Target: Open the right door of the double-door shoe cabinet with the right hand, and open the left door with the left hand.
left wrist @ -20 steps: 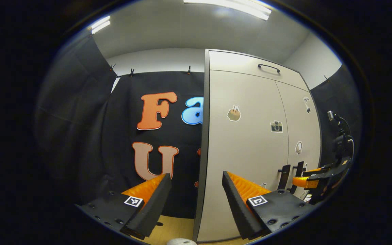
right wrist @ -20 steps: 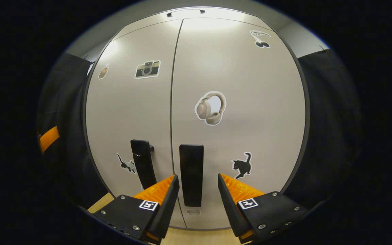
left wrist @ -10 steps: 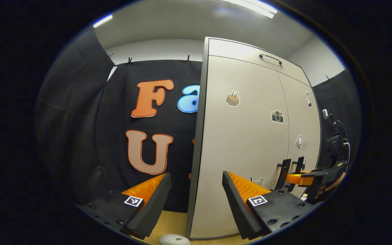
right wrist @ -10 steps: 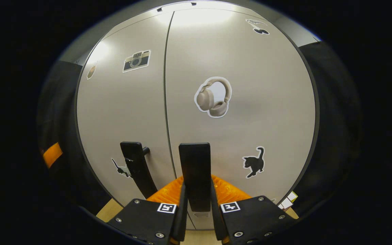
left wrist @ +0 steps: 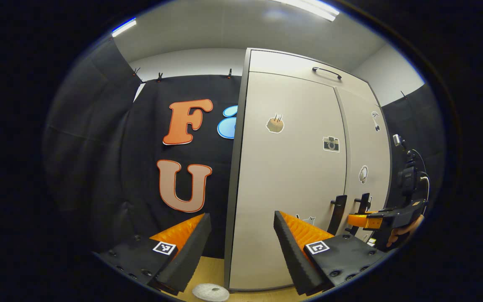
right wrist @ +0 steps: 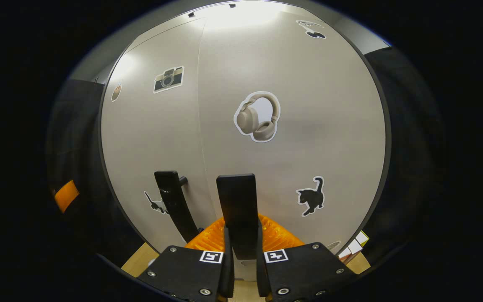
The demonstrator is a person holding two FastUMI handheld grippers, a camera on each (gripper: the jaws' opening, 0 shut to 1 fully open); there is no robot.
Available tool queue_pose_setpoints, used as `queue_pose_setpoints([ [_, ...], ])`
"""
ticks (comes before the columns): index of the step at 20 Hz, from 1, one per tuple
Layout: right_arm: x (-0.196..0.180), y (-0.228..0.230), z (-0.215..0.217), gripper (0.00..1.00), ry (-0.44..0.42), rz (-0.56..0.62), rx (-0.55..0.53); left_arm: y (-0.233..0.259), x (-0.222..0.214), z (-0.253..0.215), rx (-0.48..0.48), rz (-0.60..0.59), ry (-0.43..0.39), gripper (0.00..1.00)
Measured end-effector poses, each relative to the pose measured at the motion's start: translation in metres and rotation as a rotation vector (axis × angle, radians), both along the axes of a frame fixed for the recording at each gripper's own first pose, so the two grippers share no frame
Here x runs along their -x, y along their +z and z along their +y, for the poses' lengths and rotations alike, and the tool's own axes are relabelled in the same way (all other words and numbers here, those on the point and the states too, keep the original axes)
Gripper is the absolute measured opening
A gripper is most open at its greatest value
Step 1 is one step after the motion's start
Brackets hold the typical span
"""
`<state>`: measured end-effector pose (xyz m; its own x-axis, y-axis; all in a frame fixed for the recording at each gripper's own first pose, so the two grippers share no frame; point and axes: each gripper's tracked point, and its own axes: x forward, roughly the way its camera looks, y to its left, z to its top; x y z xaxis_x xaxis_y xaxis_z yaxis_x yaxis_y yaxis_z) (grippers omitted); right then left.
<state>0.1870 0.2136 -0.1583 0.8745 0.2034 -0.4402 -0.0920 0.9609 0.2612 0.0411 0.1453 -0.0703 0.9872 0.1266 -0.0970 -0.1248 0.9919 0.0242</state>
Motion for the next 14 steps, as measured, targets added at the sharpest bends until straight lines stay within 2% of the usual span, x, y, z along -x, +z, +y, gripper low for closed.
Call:
queue_pose_setpoints([
  [6,0.013,0.005,-0.001,0.21,0.047,-0.003,-0.031,0.001,0.018,-0.011,-0.009,0.025,0.035,0.95],
  [14,0.033,0.011,-0.008,0.21,0.088,-0.017,-0.053,0.011,0.018,-0.033,-0.014,0.011,0.030,0.96],
])
